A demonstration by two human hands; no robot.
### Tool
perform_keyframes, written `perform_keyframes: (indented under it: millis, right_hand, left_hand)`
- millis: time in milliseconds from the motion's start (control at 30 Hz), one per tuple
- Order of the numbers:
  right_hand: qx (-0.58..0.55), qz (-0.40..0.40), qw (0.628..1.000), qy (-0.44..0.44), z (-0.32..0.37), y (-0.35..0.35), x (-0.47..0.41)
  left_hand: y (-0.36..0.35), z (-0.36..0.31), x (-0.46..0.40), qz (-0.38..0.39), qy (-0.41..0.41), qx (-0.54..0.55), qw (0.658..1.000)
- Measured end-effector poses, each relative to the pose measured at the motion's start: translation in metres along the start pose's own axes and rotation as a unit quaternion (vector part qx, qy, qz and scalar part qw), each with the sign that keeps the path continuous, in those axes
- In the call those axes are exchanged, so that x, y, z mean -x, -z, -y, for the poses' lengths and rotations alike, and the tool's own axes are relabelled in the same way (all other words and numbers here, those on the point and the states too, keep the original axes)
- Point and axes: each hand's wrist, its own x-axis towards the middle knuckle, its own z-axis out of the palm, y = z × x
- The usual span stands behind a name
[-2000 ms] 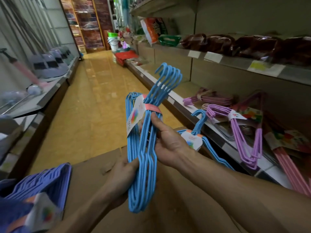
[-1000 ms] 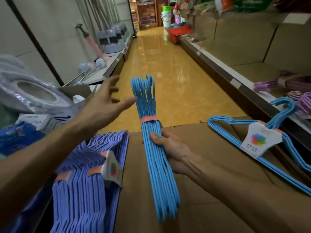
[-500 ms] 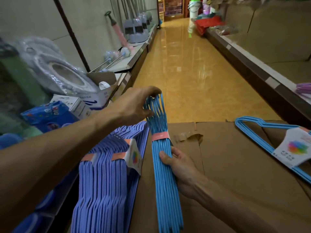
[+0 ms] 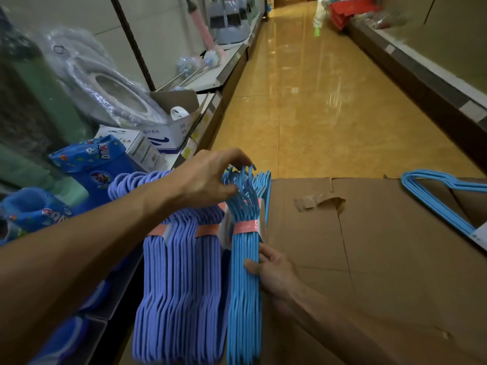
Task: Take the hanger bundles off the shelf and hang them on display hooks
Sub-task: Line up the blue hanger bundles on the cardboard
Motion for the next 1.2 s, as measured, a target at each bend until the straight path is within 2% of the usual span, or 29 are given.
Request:
perform_keyframes:
  millis: [133, 200, 433, 600, 867, 967, 1200]
  right_hand:
    - [0.019, 0.012, 1.0, 0.002, -0.009, -0.011, -0.009]
    - [0.04, 0.021, 0.999, 0.011, -0.011, -0.013, -0.011]
    - [0.209, 0.05, 0.977, 0.011, -0.012, 0.004, -0.016]
    - [0.274, 0.015, 0.962, 0.0, 0.002, 0.033, -0.007]
    - [0.353, -0.072, 0.931, 0.057, 0.055, 0.112, 0.033]
    - [0.359, -0.099, 0.925, 0.076, 0.073, 0.141, 0.055]
    - [0.348, -0.158, 0.917, 0.118, 0.1, 0.198, 0.101]
  left_hand:
    - [-0.005, 0.009, 0.006, -0.027, 0.05, -0.026, 0.998]
    - [-0.011, 0.015, 0.007, -0.041, 0.052, -0.072, 0.995]
    - [-0.009, 0.018, 0.002, 0.036, 0.06, -0.053, 0.996]
    - [-0.004, 0.004, -0.007, 0.051, 0.086, -0.078, 0.992]
    - [-0.014, -0.035, -0.014, -0.04, -0.007, -0.05, 0.998]
    - [-0.023, -0.057, -0.017, -0.044, -0.057, -0.011, 0.997]
    - [-0.048, -0.126, -0.035, -0.027, -0.083, 0.07, 0.994]
